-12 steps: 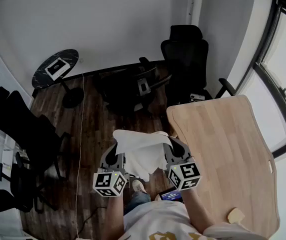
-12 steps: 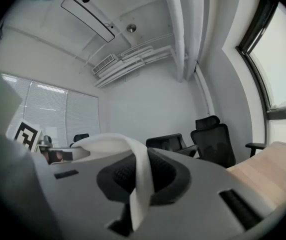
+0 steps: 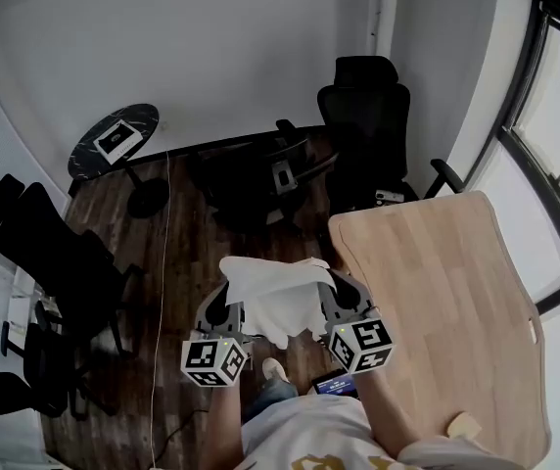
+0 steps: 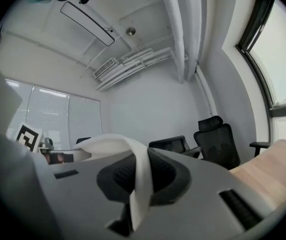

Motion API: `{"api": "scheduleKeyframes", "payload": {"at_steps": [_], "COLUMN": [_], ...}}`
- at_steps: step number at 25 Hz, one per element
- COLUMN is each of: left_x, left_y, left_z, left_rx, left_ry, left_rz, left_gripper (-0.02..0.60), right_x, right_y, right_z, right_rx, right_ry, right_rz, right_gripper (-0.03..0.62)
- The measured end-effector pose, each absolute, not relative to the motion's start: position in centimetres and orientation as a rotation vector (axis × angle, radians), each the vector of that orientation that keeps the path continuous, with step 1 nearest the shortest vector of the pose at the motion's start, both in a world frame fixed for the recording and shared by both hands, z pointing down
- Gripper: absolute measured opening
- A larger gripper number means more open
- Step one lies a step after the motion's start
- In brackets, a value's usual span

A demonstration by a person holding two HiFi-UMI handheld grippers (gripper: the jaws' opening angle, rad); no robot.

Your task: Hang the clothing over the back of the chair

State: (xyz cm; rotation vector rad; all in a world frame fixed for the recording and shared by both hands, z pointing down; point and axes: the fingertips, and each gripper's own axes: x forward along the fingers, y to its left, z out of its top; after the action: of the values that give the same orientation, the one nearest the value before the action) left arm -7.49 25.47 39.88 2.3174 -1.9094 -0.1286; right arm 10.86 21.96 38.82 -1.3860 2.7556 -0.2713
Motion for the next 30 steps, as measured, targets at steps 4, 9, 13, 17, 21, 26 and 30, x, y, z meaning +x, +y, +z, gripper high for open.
{"api": "scheduleKeyframes", "payload": {"at_steps": [4,9,13,17,21,26,30], "left_x": [-7.7,-8.3,-8.9,-9.1,-10.1,-11.1,-12.3], "left_y": [25.8,25.1,22.8,18.9,13.6,5.5,-0.3], "left_z": [39.6,39.8,39.8,40.2,40.5,40.6,40.8], "left_rx": [2.319,2.305,2.293,2.302,2.314,2.341,2.353], "left_ry": [-1.918,-1.931,-1.928,-1.903,-1.903,-1.851,-1.785], "left_rz": [-0.122,-0.111,-0.139,-0.150,-0.191,-0.218,-0.207], "left_gripper": [0.031,0.031,0.031,0.031,0.031,0.031,0.031], "right_x": [10.6,9.8,9.2,9.1,8.1,7.3,6.0], "right_y": [21.9,20.9,19.1,15.5,10.4,2.7,-3.0], "right_z": [38.6,38.6,38.5,38.8,39.4,39.6,39.9], "right_rx": [-1.357,-1.339,-1.318,-1.327,-1.349,-1.409,-1.475], "right_ry": [2.752,2.754,2.768,2.760,2.756,2.747,2.722], "right_rz": [-0.286,-0.282,-0.281,-0.289,-0.293,-0.289,-0.300], "right_gripper": [0.026,0.026,0.026,0.026,0.026,0.026,0.026]}}
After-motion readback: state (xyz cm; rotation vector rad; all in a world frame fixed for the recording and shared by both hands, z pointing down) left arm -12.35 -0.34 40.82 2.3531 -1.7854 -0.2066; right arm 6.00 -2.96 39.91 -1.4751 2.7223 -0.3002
